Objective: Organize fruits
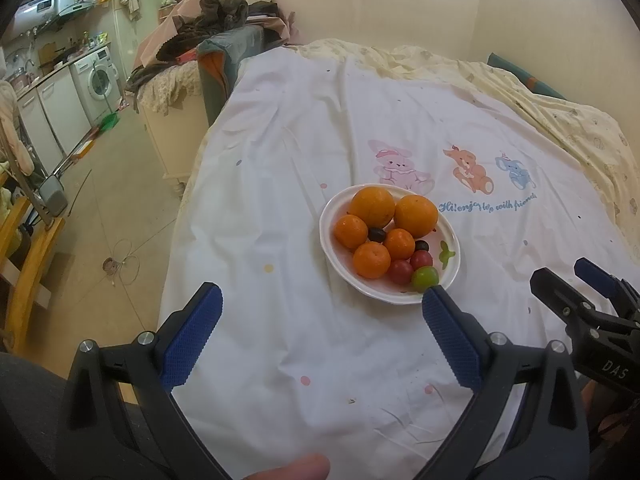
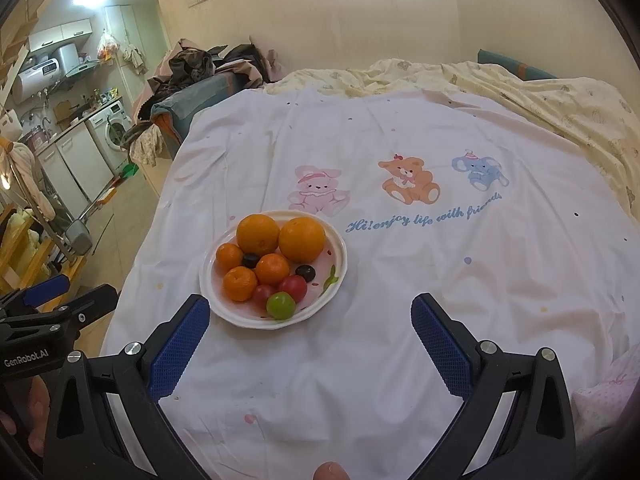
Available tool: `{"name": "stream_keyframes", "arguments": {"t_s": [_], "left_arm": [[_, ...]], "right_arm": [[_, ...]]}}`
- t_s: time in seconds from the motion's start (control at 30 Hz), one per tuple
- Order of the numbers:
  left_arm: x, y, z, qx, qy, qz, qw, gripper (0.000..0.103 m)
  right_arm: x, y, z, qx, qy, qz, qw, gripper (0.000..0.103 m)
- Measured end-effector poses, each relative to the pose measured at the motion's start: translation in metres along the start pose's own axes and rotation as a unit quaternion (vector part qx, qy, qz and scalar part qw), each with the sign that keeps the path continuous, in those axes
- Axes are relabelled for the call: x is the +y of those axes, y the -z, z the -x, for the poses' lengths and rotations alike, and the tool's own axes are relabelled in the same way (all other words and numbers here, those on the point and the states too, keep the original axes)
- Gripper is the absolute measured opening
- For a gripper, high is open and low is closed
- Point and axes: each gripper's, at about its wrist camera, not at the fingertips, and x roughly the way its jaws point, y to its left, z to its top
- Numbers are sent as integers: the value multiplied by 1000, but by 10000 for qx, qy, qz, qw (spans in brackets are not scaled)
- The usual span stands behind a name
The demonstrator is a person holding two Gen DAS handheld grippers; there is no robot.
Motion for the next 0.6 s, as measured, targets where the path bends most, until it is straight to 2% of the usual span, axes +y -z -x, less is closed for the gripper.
{"name": "stream_keyframes", "arguments": {"t_s": [0.6], "left_arm": [[0,1,1,-35,36,7,10000,99]], "right_arm": [[0,-1,-1,10,9,-12,10000,103]]}}
